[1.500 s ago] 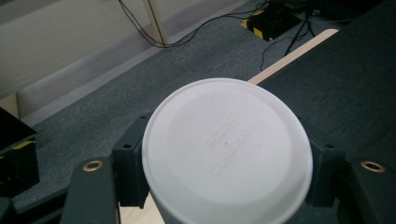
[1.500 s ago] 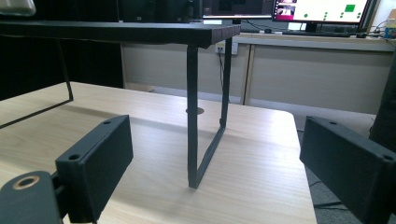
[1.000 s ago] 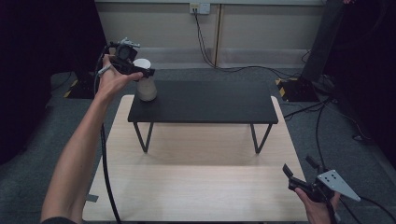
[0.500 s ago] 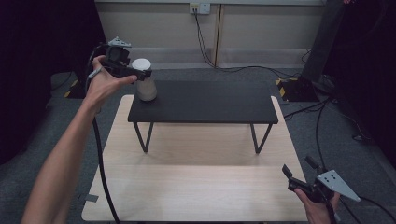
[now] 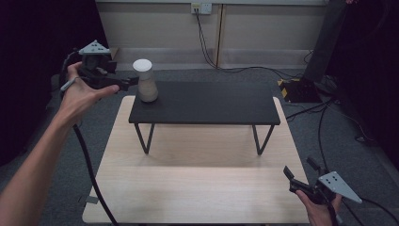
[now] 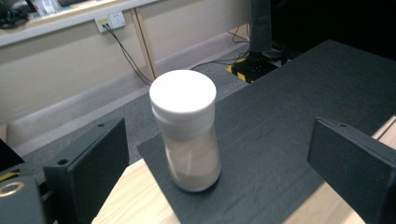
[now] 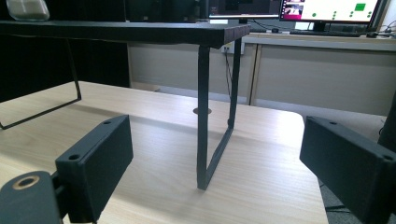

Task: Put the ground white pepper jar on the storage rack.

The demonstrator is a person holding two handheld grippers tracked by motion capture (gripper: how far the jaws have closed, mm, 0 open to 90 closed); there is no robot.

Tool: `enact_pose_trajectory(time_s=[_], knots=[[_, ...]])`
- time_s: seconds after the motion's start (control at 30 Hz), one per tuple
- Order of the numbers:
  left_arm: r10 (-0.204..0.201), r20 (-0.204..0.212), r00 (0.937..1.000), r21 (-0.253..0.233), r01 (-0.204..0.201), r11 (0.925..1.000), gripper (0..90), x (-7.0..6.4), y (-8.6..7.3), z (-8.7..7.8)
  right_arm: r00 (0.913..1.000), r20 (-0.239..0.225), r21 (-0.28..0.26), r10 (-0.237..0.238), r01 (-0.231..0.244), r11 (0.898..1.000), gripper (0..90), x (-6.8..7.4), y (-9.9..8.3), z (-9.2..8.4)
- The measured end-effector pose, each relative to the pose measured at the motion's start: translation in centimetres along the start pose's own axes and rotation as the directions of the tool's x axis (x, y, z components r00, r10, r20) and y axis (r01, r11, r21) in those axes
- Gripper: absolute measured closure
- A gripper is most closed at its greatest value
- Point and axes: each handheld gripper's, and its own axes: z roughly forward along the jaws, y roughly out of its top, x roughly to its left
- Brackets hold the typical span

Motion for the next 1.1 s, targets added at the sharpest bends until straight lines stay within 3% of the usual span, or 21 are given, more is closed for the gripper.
enact_pose_trajectory(time_s=[0.2, 0.3, 0.43, 0.5, 0.57, 0.63, 0.73, 1.1], knots=[[-0.002, 0.018, 0.9998, -0.032, 0.003, 0.9995, 4.9, -0.4, -2.4, -3.0, 1.0000, -0.004, 0.004, -0.005, 0.005, 1.000, 8.7, 0.1, 0.0, 0.1], [0.030, 0.008, 0.9995, -0.030, -0.029, 0.9991, 4.9, -0.9, -3.2, -4.1, 1.0000, -0.004, 0.005, -0.005, 0.005, 1.000, 8.7, 0.2, 0.1, 0.2], [0.013, 0.023, 0.9997, -0.062, -0.012, 0.9980, 5.1, -1.3, -5.0, -5.4, 1.0000, -0.002, 0.011, -0.003, 0.003, 1.000, 8.7, 0.2, 0.1, 0.2], [-0.009, 0.045, 0.9990, -0.082, 0.012, 0.9966, 5.2, -1.2, -5.9, -5.7, 1.0000, 0.000, 0.013, -0.002, 0.002, 1.000, 8.7, 0.3, 0.0, 0.3], [-0.004, 0.045, 0.9990, -0.090, 0.008, 0.9959, 5.4, -1.5, -6.6, -6.1, 1.0000, 0.001, 0.013, -0.002, 0.002, 1.000, 8.6, 0.3, 0.0, 0.3], [0.040, 0.031, 0.9987, -0.086, -0.038, 0.9956, 5.4, -2.3, -7.5, -6.7, 1.0000, 0.002, 0.016, -0.004, 0.004, 1.000, 8.7, 0.4, 0.1, 0.4], [0.065, 0.020, 0.9977, -0.077, -0.063, 0.9951, 5.4, -2.7, -7.9, -6.9, 1.0000, -0.001, 0.017, -0.007, 0.007, 1.000, 8.7, 0.5, 0.1, 0.7], [0.089, 0.009, 0.9960, -0.080, -0.088, 0.9929, 5.9, -3.4, -9.6, -7.3, 1.0000, -0.003, 0.016, -0.004, 0.004, 1.000, 8.7, 0.4, 0.1, 0.8]])
